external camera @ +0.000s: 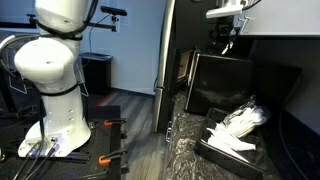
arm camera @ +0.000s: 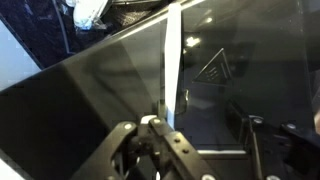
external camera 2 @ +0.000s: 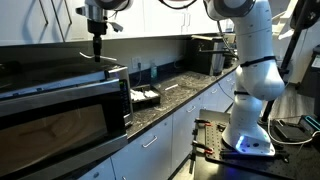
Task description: Pick up the white folk from the countertop and put it on top of the microwave.
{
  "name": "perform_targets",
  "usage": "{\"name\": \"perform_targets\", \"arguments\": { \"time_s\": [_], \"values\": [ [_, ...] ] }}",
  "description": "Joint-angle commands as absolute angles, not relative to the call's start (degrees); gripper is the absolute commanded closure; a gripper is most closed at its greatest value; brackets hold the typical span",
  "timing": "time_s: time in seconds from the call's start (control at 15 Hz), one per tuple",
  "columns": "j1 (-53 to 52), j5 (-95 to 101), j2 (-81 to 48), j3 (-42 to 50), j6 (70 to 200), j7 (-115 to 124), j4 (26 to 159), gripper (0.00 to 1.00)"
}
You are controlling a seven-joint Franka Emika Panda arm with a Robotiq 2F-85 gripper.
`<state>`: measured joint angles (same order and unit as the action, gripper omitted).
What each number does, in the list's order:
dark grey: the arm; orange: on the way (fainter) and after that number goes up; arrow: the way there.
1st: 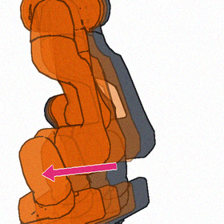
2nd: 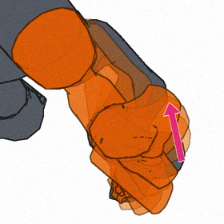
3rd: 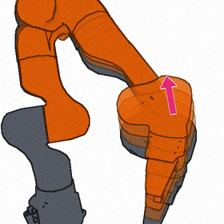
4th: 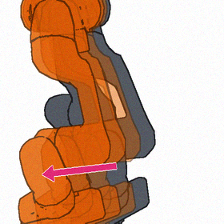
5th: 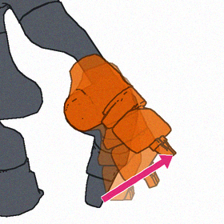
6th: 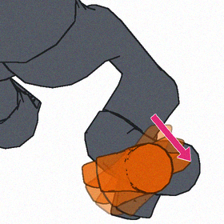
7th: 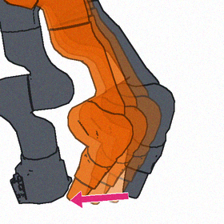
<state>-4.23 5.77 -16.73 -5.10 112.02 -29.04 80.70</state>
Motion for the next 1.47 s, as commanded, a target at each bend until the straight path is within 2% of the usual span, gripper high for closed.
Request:
{"name": "perform_targets", "arguments": {
  "time_s": [0.0, 0.07, 0.13, 0.8, 1.4],
  "values": [
    [-4.6, 7.3, -16.4, -5.8, 110.6, -28.8, 79.8, 0.06],
    [-4.5, 7.0, -16.4, -6.0, 110.5, -29.2, 79.9, 0.01],
    [-4.6, 6.8, -16.6, -6.2, 110.4, -29.5, 79.8, 0.00],
    [-4.7, 6.1, -19.9, -6.5, 105.8, -29.2, 78.5, 0.00],
    [-6.6, 11.0, -19.0, -6.2, 107.6, -27.6, 79.2, 0.00]
  ]
}}
